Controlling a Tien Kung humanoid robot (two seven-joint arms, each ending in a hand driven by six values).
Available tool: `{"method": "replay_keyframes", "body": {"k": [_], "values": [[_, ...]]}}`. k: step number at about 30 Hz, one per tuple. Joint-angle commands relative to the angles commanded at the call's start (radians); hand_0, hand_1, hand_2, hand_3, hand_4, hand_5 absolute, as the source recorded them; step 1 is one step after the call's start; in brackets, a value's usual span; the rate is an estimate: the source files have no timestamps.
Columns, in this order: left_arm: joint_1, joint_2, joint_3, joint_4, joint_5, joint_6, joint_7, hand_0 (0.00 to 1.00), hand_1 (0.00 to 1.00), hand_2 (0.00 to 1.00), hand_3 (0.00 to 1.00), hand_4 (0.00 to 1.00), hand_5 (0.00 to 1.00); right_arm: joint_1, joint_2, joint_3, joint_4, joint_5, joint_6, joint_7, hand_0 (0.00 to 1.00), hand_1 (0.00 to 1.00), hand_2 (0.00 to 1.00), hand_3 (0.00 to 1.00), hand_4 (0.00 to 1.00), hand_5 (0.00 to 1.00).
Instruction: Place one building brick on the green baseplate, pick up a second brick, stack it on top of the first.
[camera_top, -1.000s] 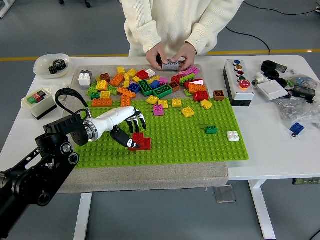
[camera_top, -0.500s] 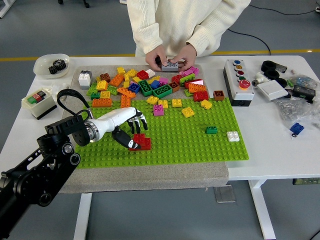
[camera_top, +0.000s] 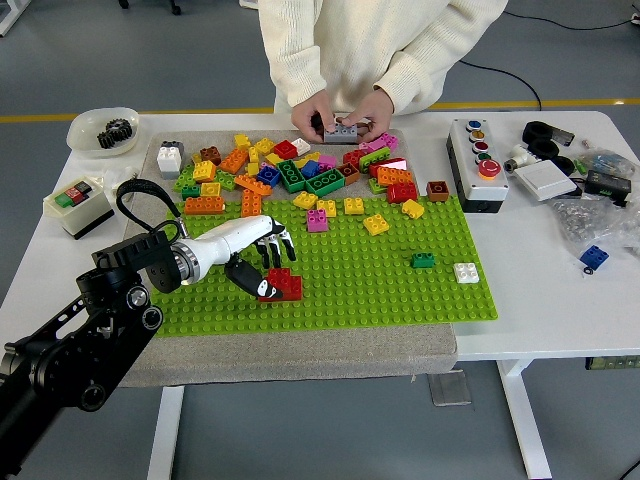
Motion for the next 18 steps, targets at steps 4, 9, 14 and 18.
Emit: {"method": "replay_keyframes", "body": {"k": [4,9,14,18], "values": [[0.000,0.000,0.000,0.000,0.000,-0.001,-0.001,0.564,0.426,0.436,0.529,0.940,0.002,-0.001,0.000,0.000,0.000,-0.001,0.000,0.000,0.747,0.656,0.727,0.617,0.857,0.342],[0.000,-0.001,0.004,0.001,-0.003,-0.002,-0.003,0.565,0.428,0.436,0.530,0.946,0.002,0.000,0.000,0.000,0.000,0.001,0.000,0.001,0.747,0.656,0.727,0.614,0.856,0.341],[-0.002,0.000,0.004,0.001,-0.003,0.004,-0.006,0.570,0.437,0.447,0.533,0.956,0.002,0.001,0.000,-0.001,0.000,0.003,0.000,0.000,0.747,0.657,0.727,0.615,0.856,0.341],[-0.002,0.000,0.004,0.002,-0.003,0.008,-0.008,0.570,0.437,0.447,0.533,0.956,0.002,0.000,0.000,-0.001,0.000,0.003,0.000,0.000,0.747,0.657,0.727,0.615,0.856,0.341]]}}
